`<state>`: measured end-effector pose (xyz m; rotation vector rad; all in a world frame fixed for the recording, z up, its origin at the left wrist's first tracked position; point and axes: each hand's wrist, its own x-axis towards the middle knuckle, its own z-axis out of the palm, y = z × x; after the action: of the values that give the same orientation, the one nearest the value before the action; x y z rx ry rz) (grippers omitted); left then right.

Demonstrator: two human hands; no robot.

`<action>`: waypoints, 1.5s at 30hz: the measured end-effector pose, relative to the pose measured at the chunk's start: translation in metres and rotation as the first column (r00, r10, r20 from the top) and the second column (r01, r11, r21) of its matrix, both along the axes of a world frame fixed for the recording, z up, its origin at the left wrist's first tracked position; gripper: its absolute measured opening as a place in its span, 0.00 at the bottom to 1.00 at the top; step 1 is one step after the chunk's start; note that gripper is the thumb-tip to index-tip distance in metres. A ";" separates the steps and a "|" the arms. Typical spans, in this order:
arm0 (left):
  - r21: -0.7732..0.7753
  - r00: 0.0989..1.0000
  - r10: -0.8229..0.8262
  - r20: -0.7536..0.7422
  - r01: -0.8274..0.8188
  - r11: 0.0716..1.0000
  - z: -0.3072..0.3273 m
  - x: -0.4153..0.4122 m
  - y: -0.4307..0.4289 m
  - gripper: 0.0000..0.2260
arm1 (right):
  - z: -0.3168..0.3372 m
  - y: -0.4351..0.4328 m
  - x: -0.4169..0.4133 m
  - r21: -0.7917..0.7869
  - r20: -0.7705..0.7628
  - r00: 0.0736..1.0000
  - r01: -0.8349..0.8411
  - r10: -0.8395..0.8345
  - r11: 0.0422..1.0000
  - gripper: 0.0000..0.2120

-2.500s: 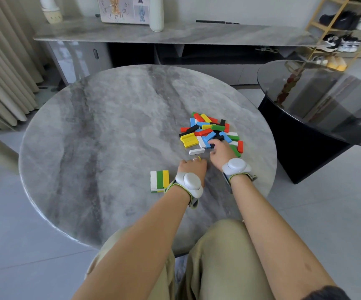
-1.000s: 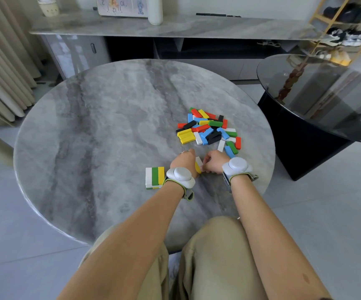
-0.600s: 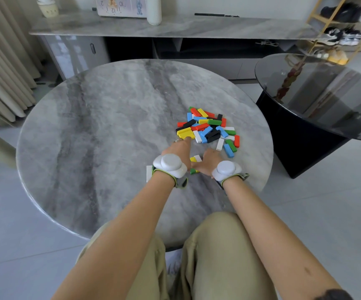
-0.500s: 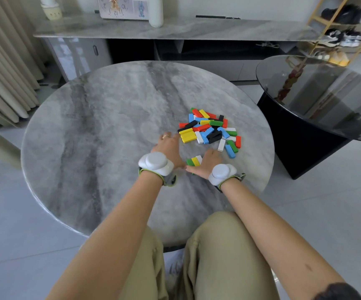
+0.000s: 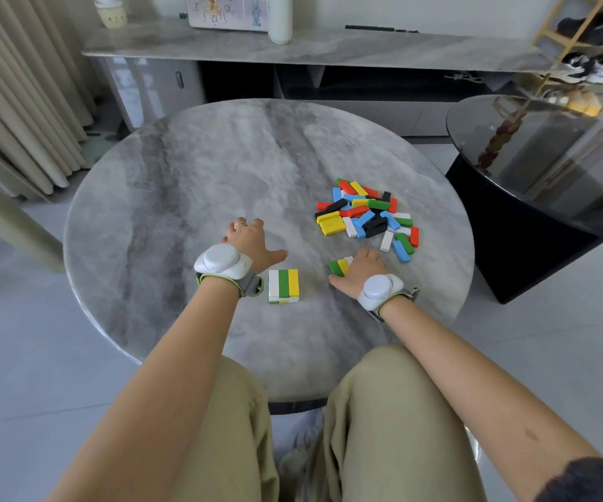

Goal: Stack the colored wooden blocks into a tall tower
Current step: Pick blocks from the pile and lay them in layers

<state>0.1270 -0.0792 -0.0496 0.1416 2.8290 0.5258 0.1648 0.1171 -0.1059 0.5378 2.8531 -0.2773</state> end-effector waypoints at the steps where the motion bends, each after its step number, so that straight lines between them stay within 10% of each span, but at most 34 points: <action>1: -0.002 1.000 0.007 -0.004 -0.007 1.000 -0.001 0.001 -0.002 0.33 | 0.001 0.000 0.000 -0.004 -0.007 1.000 -0.002 0.002 1.000 0.37; 15: -0.207 0.970 -0.089 0.228 0.138 0.969 -0.007 -0.002 -0.017 0.39 | 0.029 -0.027 -0.002 -0.231 -0.198 0.908 -0.409 0.369 0.883 0.26; 22: -0.247 0.922 -0.153 0.357 0.251 0.936 -0.021 0.001 -0.028 0.41 | 0.032 -0.056 -0.006 -0.057 -0.148 0.773 -0.629 0.617 0.775 0.24; 45: -0.248 0.916 -0.149 0.373 0.253 0.935 -0.023 -0.002 -0.014 0.40 | 0.019 -0.059 -0.003 0.050 -0.165 0.714 -0.684 0.681 0.728 0.25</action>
<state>0.1248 -0.0932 -0.0729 0.2552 2.4678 0.0701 0.1614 0.0577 -0.0871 -0.5995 2.9613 -0.2095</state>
